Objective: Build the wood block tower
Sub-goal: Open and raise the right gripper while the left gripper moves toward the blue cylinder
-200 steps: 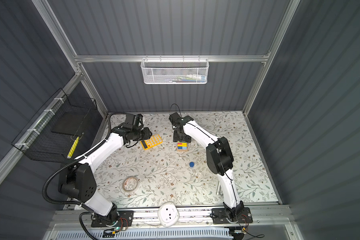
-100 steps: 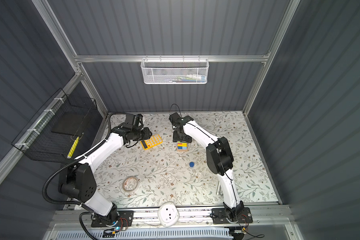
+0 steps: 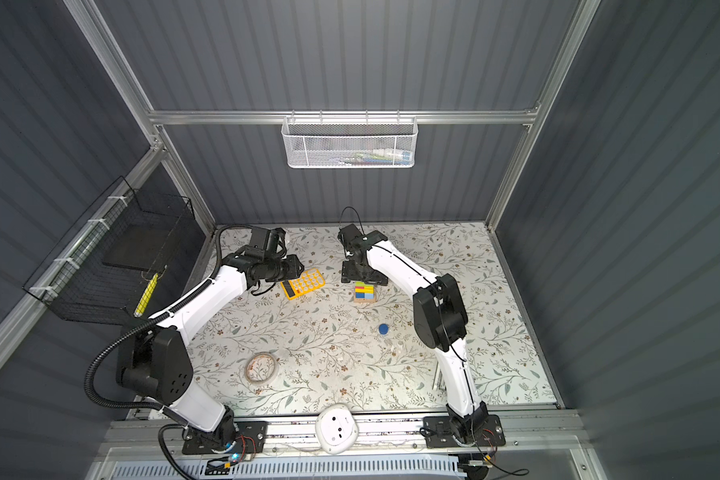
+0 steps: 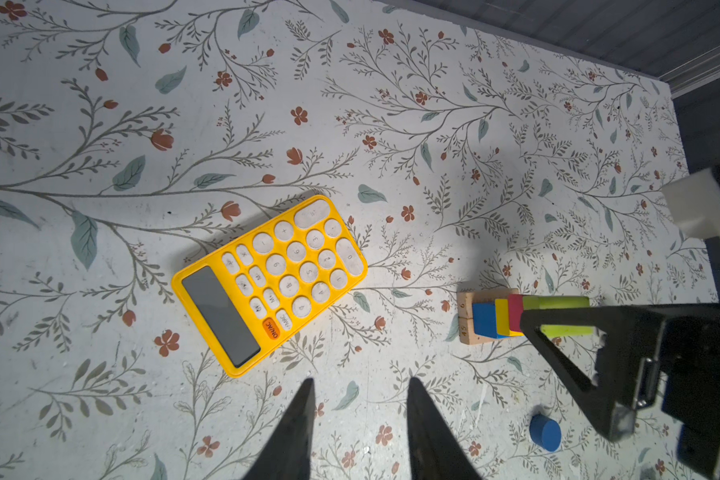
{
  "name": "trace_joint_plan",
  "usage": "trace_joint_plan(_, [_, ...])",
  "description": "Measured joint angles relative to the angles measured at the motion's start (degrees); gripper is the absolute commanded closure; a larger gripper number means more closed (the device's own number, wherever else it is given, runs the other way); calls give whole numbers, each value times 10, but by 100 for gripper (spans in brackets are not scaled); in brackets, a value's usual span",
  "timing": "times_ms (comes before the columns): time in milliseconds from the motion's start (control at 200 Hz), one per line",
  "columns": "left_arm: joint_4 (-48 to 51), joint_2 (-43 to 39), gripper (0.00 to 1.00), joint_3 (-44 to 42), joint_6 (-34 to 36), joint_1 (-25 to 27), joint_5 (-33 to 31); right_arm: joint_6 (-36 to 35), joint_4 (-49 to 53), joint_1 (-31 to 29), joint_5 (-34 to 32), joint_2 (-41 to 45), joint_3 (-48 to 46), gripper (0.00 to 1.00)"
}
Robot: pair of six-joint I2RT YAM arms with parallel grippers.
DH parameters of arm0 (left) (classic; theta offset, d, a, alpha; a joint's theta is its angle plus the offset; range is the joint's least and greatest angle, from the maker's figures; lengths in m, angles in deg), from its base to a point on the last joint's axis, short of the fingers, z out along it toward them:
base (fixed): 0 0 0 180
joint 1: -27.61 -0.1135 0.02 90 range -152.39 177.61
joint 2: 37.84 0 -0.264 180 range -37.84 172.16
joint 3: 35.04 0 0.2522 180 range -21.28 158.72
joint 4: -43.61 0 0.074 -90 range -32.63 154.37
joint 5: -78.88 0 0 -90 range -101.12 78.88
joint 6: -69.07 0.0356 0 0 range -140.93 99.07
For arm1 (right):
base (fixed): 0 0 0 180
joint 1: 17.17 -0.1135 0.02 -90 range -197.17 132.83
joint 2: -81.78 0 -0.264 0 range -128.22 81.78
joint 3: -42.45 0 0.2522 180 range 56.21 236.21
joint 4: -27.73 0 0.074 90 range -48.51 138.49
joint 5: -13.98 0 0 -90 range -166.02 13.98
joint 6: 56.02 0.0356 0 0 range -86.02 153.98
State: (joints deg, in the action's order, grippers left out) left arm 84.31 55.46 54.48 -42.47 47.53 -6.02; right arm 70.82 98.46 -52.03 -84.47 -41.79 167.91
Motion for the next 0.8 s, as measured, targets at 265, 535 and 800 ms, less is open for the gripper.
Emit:
trace_joint_plan(265, [-6, -2, 63, -3, 0, 0, 10, -11, -33, 0, -20, 103, -26, 1])
trace_joint_plan(535, [-13, -8, 64, -9, -5, 0, 27, -19, -128, 0, -123, 258, -110, 1])
trace_joint_plan(800, [-13, -11, 65, -10, -21, 0, 42, 2, -281, 1, -286, 383, -278, 1])
